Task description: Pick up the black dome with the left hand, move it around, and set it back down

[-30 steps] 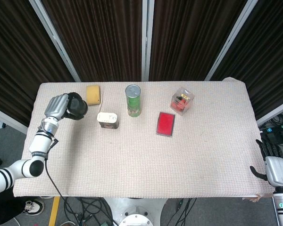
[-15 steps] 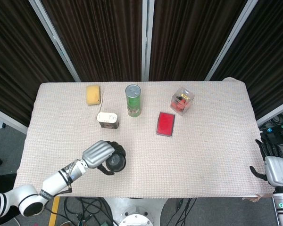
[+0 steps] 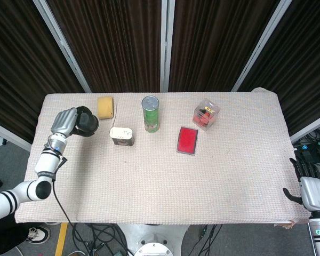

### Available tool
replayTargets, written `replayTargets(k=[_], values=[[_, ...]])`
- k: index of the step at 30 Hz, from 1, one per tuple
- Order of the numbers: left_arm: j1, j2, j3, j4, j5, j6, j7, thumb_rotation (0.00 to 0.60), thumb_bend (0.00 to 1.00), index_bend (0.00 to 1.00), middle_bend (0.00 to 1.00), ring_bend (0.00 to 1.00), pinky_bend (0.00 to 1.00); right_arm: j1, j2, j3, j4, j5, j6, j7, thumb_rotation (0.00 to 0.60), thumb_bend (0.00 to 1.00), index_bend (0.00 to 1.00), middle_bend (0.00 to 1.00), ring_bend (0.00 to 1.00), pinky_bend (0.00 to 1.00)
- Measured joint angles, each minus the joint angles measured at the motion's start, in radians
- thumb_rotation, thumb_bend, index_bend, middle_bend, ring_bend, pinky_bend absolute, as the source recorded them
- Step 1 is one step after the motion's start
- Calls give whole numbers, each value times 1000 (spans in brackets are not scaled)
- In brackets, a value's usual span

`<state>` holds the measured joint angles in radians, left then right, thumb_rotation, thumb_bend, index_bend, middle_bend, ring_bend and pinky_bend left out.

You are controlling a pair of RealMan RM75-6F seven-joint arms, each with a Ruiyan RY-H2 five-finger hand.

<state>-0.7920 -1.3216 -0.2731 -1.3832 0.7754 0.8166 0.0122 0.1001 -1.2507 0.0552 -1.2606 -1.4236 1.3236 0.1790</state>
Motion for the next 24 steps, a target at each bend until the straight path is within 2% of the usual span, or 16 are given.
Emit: replayTargets(k=[3, 5, 11, 13, 16, 18, 20, 24], values=[[12, 5, 3, -44, 14, 10, -6, 600, 199, 337, 457, 289, 397, 0, -1, 0, -1, -2, 3, -3, 600, 167, 0, 0, 0, 0], [29, 17, 17, -124, 81, 20, -13, 600, 199, 337, 456, 289, 394, 0, -1, 1, -3, -2, 5, -4, 600, 167, 0, 0, 0, 0], [92, 58, 101, -464, 421, 73, -16, 600, 199, 337, 453, 289, 389, 0, 0, -1, -2, -3, 4, -3, 600, 167, 0, 0, 0, 0], [104, 66, 115, -534, 534, 90, -16, 600, 199, 337, 453, 289, 389, 1, -1, -1, 0, -3, 2, -2, 600, 167, 0, 0, 0, 0], [106, 73, 111, -556, 616, 100, -10, 600, 199, 337, 453, 289, 390, 3, -4, -1, 3, 0, -6, -4, 600, 167, 0, 0, 0, 0], [101, 74, 98, -537, 617, 102, -4, 600, 199, 337, 453, 289, 391, 4, -6, -2, 5, 1, -9, -6, 600, 167, 0, 0, 0, 0], [88, 71, 74, -494, 573, 99, 1, 600, 199, 337, 453, 289, 392, 3, -6, -1, 5, 3, -8, -6, 600, 167, 0, 0, 0, 0], [47, 54, 9, -366, 368, 90, 13, 600, 199, 337, 453, 289, 392, 2, -3, 2, 2, 4, -2, -6, 600, 167, 0, 0, 0, 0]])
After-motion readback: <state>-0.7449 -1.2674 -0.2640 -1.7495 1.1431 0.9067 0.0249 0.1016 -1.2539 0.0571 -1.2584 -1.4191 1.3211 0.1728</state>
